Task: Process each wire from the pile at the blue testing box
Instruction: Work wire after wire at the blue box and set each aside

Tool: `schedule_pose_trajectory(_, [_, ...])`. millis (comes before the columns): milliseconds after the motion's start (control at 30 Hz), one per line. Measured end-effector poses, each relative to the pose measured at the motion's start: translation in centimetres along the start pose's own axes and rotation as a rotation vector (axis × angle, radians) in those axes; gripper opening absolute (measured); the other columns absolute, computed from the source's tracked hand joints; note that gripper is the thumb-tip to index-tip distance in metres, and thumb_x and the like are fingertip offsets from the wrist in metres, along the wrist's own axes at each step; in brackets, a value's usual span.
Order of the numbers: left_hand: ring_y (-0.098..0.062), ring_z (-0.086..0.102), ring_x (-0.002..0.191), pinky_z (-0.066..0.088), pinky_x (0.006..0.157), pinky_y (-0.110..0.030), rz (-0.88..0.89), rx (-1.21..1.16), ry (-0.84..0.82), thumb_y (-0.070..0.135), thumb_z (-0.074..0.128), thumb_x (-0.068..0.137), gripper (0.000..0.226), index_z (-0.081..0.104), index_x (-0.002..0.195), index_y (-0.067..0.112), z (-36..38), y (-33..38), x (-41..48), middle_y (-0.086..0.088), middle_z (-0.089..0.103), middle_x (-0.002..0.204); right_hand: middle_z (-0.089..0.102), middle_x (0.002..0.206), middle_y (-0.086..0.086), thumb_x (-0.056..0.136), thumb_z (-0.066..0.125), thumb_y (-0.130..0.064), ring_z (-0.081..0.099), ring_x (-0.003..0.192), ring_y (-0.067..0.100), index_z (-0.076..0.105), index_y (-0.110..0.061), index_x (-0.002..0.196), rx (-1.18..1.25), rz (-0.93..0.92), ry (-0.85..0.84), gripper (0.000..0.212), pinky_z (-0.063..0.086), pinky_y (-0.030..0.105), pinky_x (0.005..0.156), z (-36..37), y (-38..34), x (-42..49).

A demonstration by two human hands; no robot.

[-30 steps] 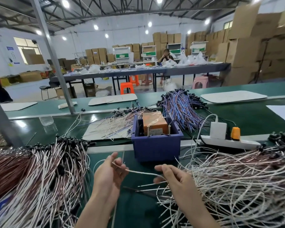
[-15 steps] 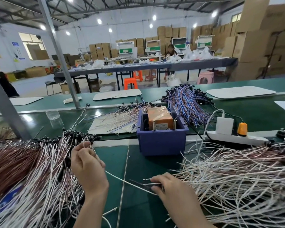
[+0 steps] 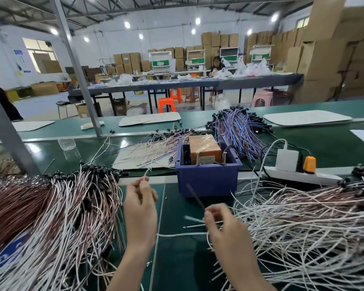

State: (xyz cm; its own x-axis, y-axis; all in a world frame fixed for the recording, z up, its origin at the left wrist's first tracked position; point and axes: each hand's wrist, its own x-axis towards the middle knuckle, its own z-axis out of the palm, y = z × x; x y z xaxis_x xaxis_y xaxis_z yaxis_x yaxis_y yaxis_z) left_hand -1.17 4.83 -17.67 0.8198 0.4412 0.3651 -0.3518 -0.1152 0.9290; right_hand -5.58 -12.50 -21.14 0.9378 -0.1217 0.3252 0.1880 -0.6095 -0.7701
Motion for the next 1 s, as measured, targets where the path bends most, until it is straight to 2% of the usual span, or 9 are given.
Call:
schedule_pose_trajectory(100, [-0.002,0.039,0.047,0.034,0.044,-0.016,0.037,0.023,-0.095,0.028,0.045,0.107,0.015,0.057,0.102,0.022,1.9,-0.1,-1.0,0.006,0.061,0.066,0.072,0.085,-0.025,0.102,0.053,-0.038,0.052,0.044,0.003,0.059,-0.036,0.096,0.293,0.141,0.199,0.009,0.044,0.018,0.045,-1.0,-0.1,1.5])
schedule_pose_trajectory(167, [-0.002,0.045,0.051,0.038,0.049,-0.015,0.043,0.024,-0.127,0.028,0.046,0.106,0.015,0.057,0.099,0.020,3.4,-0.1,-1.4,0.007,0.062,0.066,0.073,0.085,-0.023,0.102,0.054,-0.036,0.042,0.040,0.004,0.060,-0.031,0.097,0.379,0.190,0.268,0.010,0.037,0.018,0.040,-1.5,-0.1,2.6])
schedule_pose_trajectory(267, [-0.002,0.053,0.058,0.042,0.057,-0.014,0.058,0.007,-0.144,0.026,0.047,0.106,0.013,0.057,0.099,0.021,5.5,0.0,-1.6,0.007,0.063,0.066,0.073,0.080,-0.019,0.102,0.055,-0.036,0.049,0.045,0.003,0.061,-0.029,0.096,0.461,0.233,0.365,0.011,0.039,0.017,0.046,-2.2,-0.5,4.6])
schedule_pose_trajectory(367, [-0.003,0.056,0.062,0.045,0.062,-0.016,0.070,-0.005,-0.138,0.028,0.048,0.105,0.011,0.058,0.100,0.025,7.0,-0.5,-1.9,0.006,0.063,0.068,0.072,0.072,-0.008,0.101,0.056,-0.035,0.062,0.063,0.000,0.062,-0.029,0.095,0.499,0.244,0.427,0.010,0.042,0.019,0.059,-1.9,-0.5,5.7])
schedule_pose_trajectory(433, [-0.003,0.057,0.062,0.045,0.063,-0.016,0.076,-0.012,-0.149,0.027,0.049,0.105,0.011,0.058,0.101,0.028,7.4,-0.8,-2.0,0.006,0.064,0.069,0.070,0.072,-0.006,0.101,0.057,-0.035,0.064,0.070,-0.002,0.062,-0.030,0.094,0.489,0.245,0.451,0.010,0.042,0.019,0.062,-1.6,-0.4,5.8])
schedule_pose_trajectory(667, [-0.001,0.054,0.061,0.045,0.062,-0.015,0.064,-0.029,-0.138,0.027,0.048,0.106,0.012,0.059,0.101,0.027,7.6,-1.3,-1.1,0.006,0.062,0.066,0.067,0.070,-0.006,0.099,0.059,-0.035,0.062,0.060,-0.001,0.063,-0.030,0.091,0.469,0.252,0.427,0.011,0.042,0.014,0.051,-1.0,-0.1,5.5])
schedule_pose_trajectory(1000, [-0.002,0.053,0.060,0.046,0.062,-0.016,0.052,-0.035,-0.200,0.025,0.049,0.106,0.013,0.060,0.099,0.024,8.0,-1.4,-1.1,0.008,0.060,0.064,0.068,0.070,-0.005,0.098,0.061,-0.033,0.062,0.063,0.001,0.063,-0.031,0.087,0.482,0.220,0.402,0.011,0.044,0.011,0.055,-0.7,-0.3,5.2])
